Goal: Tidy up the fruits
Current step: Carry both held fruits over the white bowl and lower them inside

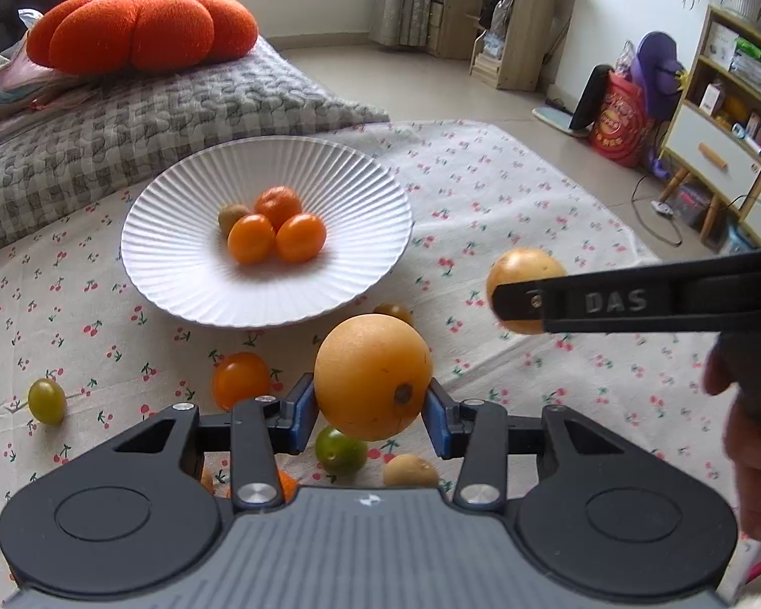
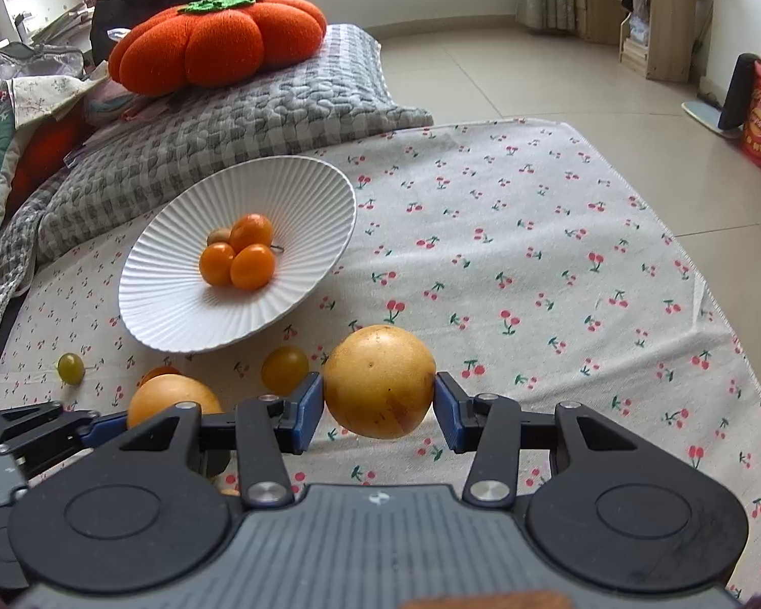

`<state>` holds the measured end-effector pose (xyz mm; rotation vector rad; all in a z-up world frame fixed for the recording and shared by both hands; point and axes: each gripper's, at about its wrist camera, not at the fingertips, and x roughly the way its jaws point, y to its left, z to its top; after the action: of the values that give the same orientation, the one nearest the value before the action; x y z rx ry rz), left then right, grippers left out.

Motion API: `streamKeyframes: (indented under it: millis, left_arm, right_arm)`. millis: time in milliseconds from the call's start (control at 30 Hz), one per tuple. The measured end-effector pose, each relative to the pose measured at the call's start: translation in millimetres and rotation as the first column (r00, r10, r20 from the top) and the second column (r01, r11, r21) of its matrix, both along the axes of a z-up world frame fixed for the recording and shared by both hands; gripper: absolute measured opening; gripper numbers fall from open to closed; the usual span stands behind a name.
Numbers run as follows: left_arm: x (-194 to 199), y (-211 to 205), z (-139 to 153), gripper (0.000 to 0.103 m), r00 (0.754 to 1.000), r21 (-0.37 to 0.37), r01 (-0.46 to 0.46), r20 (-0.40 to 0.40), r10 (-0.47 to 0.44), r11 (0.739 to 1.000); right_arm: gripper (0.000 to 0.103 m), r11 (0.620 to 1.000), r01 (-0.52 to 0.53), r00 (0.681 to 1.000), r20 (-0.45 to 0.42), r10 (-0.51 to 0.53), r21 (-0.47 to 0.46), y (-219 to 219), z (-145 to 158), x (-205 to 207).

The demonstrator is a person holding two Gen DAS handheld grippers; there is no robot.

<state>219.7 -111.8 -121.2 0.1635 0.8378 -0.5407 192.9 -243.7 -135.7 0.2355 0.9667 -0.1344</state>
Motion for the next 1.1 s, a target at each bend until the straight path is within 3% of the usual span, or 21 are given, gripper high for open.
streamKeyframes:
  millis: [300,667,867,967,1100]
  left_arm:
    - [15,11,8,0.032,0.998,-0.027,-0.054,0.02,0.054,0.998]
    - [68,66,32,0.032,0.972,-0.099,-0.233,-0.004,0.234,0.967]
    - [97,67,38,0.032,0.975,-0.091,-0.221,0.004,0.222,0.971]
    - [107,57,28,0.032,0.978,-0.058,-0.208,0.01,0.209,0.976]
    - [115,48,13,0.032,0.985,-0.071,-0.174,-0.019,0.173,0.982]
  right_arm:
    - [0.043,1.0,0.006,0.999,0.041,-0.005,-0.016,-2,8,5]
    - [0.043,0.999,-0.011,0.998,0.066,0.008,0.042,-13,15,36]
    - [0.043,0.993,-0.112,0.992,0.06,0.114,-0.032,5,17,79]
    - [0.043,0.987,-0.154,0.984,0.077,0.158,-0.054,14,14,98]
    - [0.043,0.986,-0.162,0.984,0.064,0.165,-0.043,23,3,112]
